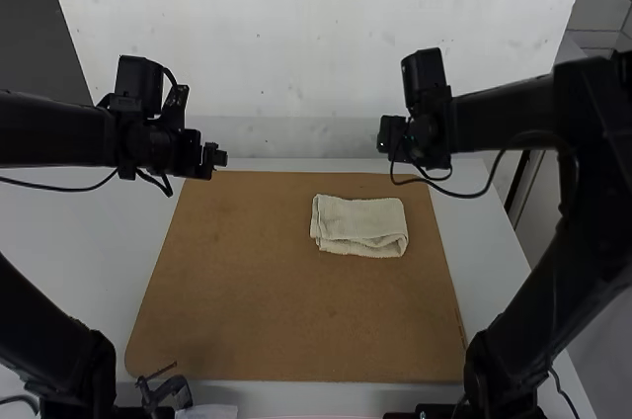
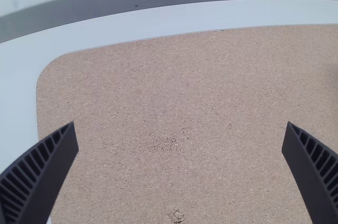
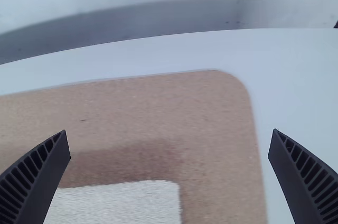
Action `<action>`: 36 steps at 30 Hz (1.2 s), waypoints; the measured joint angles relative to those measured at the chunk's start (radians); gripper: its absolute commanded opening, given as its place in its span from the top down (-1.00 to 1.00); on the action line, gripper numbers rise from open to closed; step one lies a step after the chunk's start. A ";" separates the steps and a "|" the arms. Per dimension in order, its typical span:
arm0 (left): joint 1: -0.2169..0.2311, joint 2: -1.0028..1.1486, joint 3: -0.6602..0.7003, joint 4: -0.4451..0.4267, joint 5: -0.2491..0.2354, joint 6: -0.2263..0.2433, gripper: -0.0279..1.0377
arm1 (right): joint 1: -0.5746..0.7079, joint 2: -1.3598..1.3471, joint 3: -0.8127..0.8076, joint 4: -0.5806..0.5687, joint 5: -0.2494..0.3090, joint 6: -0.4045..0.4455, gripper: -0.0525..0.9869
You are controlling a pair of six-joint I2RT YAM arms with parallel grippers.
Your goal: Fold the towel.
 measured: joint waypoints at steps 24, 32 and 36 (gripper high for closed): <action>-0.101 -0.748 -0.082 -0.145 -0.161 0.037 -0.87 | -0.170 -0.784 -0.343 0.017 -0.141 -0.071 -0.95; -0.138 -0.940 -0.090 -0.209 -0.204 0.042 -0.87 | -0.170 -1.116 -0.428 -0.053 -0.140 -0.071 -0.95; -0.145 -0.971 -0.090 -0.224 -0.223 0.041 -0.87 | -0.189 -1.223 -0.469 -0.061 -0.132 -0.077 -0.95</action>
